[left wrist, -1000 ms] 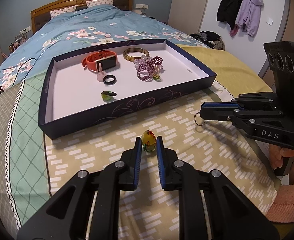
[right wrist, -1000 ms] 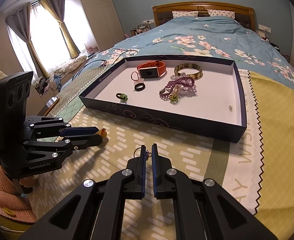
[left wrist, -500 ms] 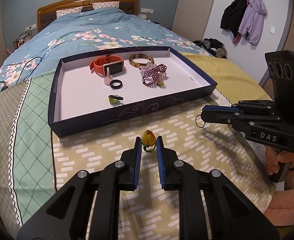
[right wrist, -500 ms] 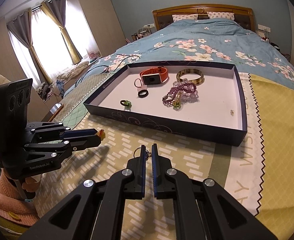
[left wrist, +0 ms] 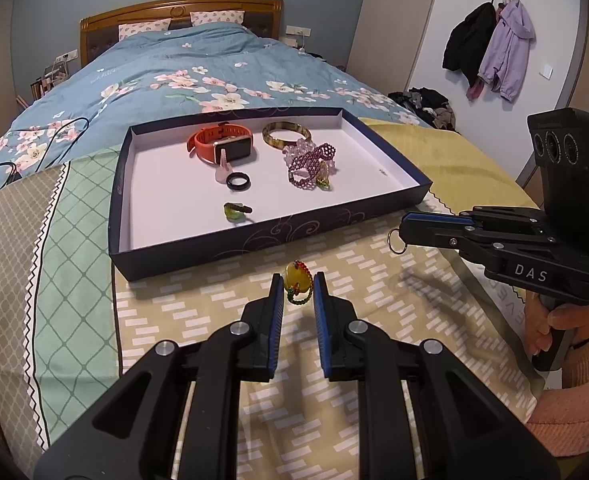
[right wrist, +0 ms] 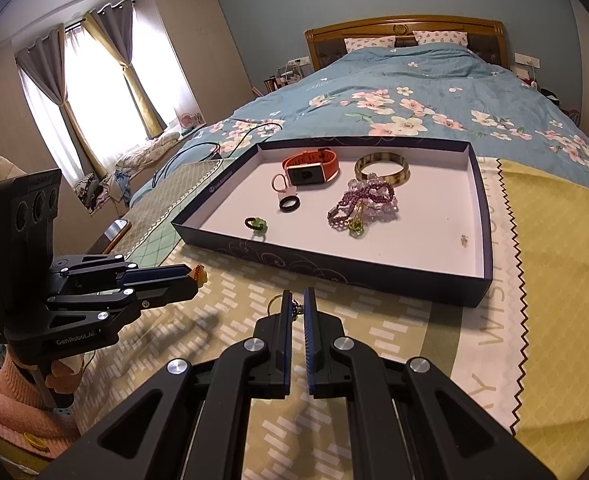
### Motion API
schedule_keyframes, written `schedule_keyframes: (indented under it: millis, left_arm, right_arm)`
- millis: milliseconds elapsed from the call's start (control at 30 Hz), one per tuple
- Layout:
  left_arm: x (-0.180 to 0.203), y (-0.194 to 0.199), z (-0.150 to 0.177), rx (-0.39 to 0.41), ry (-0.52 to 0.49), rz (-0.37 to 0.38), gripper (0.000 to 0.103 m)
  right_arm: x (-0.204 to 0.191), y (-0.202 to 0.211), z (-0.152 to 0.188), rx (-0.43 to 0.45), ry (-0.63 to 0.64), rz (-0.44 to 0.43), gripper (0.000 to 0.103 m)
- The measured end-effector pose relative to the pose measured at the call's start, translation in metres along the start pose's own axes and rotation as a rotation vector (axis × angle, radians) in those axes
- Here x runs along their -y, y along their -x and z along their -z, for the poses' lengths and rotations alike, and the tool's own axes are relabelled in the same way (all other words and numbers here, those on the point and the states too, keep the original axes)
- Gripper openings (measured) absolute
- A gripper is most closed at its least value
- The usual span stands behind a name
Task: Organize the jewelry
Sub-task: 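Lift the silver ring with the right tool while the left tool grasps the yellow ring, then carry the silver ring into the box with the right tool while the left tool carries the yellow ring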
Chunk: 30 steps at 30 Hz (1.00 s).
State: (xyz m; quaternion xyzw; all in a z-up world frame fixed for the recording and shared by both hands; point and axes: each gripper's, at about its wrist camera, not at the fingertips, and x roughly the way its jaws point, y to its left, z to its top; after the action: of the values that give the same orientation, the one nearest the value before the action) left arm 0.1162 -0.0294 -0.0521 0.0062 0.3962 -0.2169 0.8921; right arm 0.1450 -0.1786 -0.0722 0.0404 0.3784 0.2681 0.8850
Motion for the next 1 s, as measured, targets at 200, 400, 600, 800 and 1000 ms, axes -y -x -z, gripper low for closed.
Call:
schedule_keyframes:
  millis: [200, 400, 600, 800, 1000]
  left_arm:
    - [0.000, 0.004, -0.003, 0.011, -0.001, -0.002, 0.015]
    - [0.001, 0.007, -0.005, 0.023, 0.003, -0.003, 0.015]
    - [-0.001, 0.009, -0.008, 0.035, 0.008, -0.003, 0.015]
    - [-0.002, 0.013, -0.012, 0.054, 0.008, -0.007, 0.015]
    - [-0.002, 0.015, -0.019, 0.069, 0.007, -0.013, 0.015]
  right_arm:
    - [0.000, 0.000, -0.003, 0.010, -0.004, -0.006, 0.004]
    - [0.000, 0.002, -0.005, 0.019, -0.003, -0.005, 0.004]
    - [0.000, 0.003, -0.009, 0.031, -0.001, -0.003, 0.004]
    - [0.002, 0.003, -0.015, 0.047, 0.002, 0.002, 0.004]
    - [0.003, 0.004, -0.022, 0.062, 0.008, 0.009, 0.004]
